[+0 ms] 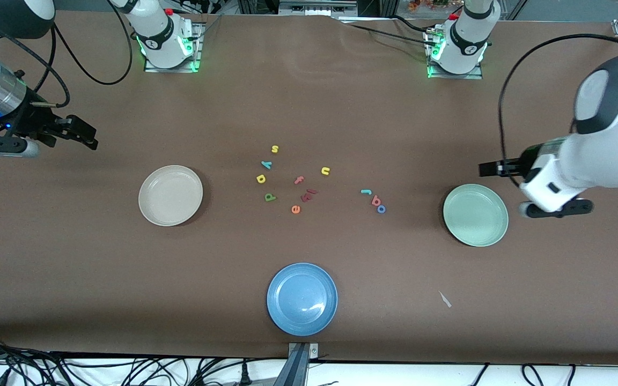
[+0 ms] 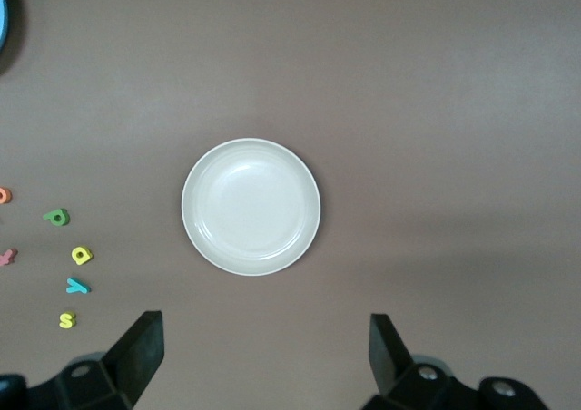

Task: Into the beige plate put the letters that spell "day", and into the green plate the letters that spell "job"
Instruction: 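Move the left gripper and the right gripper toward the scattered letters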

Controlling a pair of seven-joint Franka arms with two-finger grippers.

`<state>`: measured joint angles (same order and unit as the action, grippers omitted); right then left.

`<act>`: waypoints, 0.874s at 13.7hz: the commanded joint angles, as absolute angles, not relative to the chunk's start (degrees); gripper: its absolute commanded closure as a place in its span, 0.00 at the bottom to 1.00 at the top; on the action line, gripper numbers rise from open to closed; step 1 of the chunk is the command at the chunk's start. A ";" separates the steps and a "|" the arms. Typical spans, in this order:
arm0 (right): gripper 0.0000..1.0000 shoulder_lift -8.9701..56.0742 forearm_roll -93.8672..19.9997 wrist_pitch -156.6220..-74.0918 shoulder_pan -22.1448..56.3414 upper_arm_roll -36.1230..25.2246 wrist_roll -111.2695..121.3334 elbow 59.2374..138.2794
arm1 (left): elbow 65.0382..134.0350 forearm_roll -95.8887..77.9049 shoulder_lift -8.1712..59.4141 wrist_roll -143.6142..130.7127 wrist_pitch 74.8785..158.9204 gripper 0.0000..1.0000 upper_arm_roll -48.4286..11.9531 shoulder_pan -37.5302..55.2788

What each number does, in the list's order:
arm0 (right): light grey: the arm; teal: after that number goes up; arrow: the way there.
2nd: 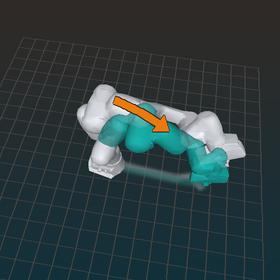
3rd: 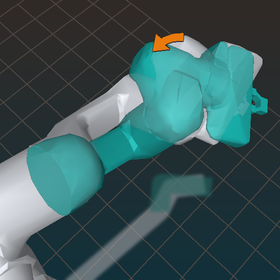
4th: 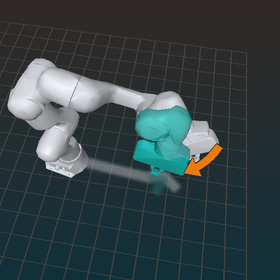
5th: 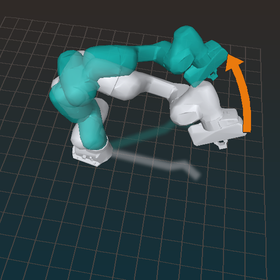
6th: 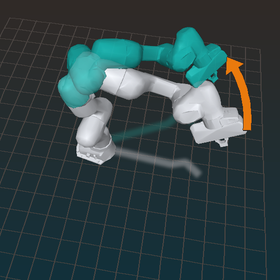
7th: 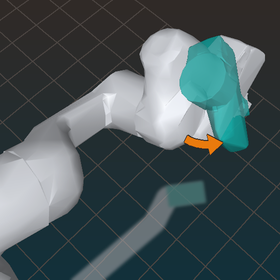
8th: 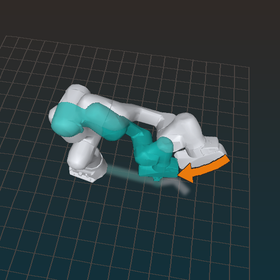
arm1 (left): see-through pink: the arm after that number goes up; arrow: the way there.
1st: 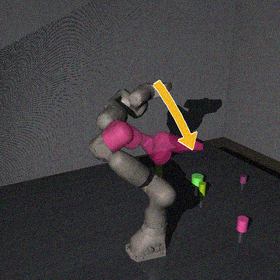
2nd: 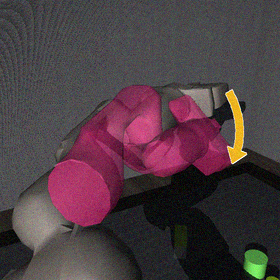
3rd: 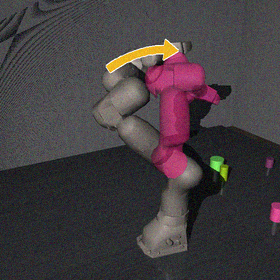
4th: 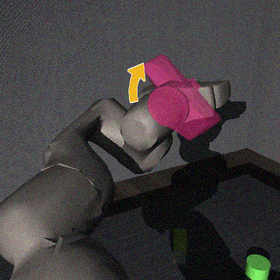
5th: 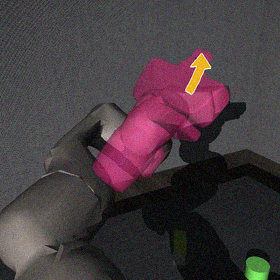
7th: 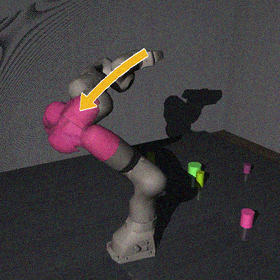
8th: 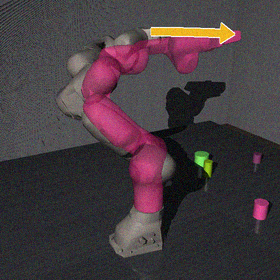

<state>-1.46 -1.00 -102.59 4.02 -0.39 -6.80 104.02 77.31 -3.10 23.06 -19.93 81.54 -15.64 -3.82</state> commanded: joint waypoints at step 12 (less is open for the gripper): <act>0.00 18.18 -1.41 -104.94 23.81 0.17 -8.26 99.76 | 88.24 -3.88 38.22 -47.97 121.09 0.05 -15.82 6.32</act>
<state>14.61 -1.09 -104.83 21.89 0.51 -7.84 103.02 88.83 -4.50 35.91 -44.83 117.97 -16.16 5.14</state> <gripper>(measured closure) 0.000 0.048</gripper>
